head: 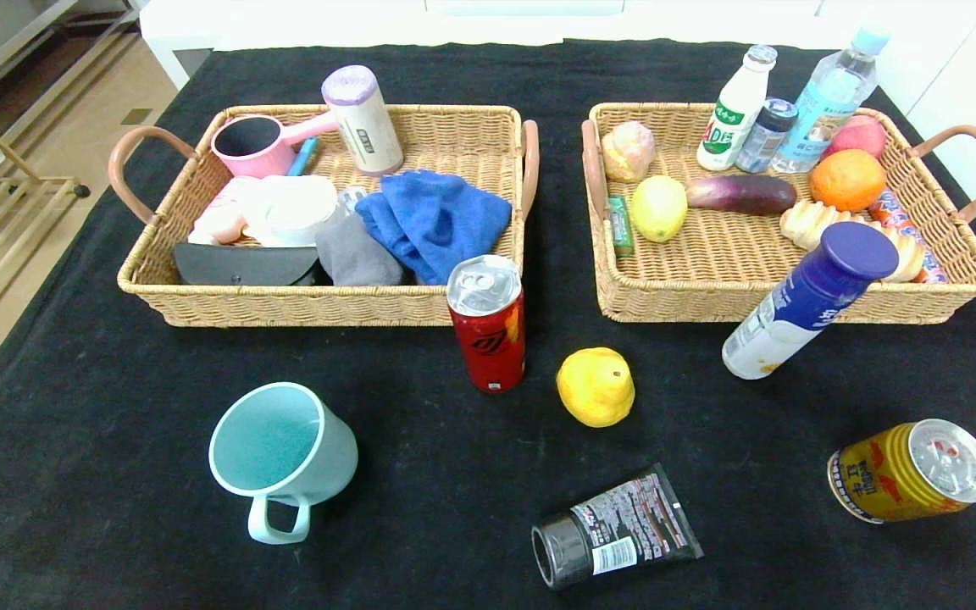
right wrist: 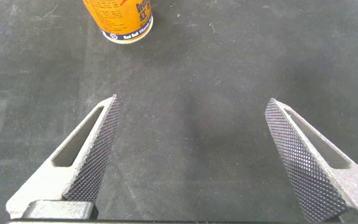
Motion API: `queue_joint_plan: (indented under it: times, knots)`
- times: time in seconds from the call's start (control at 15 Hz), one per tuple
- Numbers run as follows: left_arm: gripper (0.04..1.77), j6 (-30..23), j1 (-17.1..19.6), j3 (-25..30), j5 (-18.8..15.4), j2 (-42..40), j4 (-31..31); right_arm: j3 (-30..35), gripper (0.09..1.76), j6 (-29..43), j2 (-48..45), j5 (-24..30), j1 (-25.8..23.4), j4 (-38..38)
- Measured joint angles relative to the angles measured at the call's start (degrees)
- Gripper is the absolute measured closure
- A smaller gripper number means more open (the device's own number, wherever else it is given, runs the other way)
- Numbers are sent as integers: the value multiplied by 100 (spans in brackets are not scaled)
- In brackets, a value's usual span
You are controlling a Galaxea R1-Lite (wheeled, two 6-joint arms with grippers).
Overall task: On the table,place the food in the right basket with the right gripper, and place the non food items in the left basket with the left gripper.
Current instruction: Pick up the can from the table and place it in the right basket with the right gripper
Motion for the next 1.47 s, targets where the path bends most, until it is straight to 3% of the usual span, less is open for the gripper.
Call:
queue_joint_plan:
  times: [0.33, 0.67, 0.8, 1.0, 1.2, 1.47]
  knots:
    - [9, 11, 0, -33, -104, 2, -182, -35, 14, 28, 0, -35, 0, -32]
    - [9, -453, -52, -1093, -735, 707, -482, -1006, 14, 235, 491, 252, 13, -63]
    - [9, -471, -401, -1530, -829, 1324, -840, -1465, 14, 229, 1009, 434, 160, -265]
    - [9, -150, -1256, -2122, -925, 2327, -1100, -2086, 14, 55, 1724, 1041, 597, -464]
    - [9, 77, -1847, -2549, -1402, 3149, -1109, -2367, 14, -217, 2261, 2053, 705, -479]
    - [9, 130, -2486, -2875, -1870, 3850, -1096, -2671, 14, -430, 2951, 2344, 716, -482]
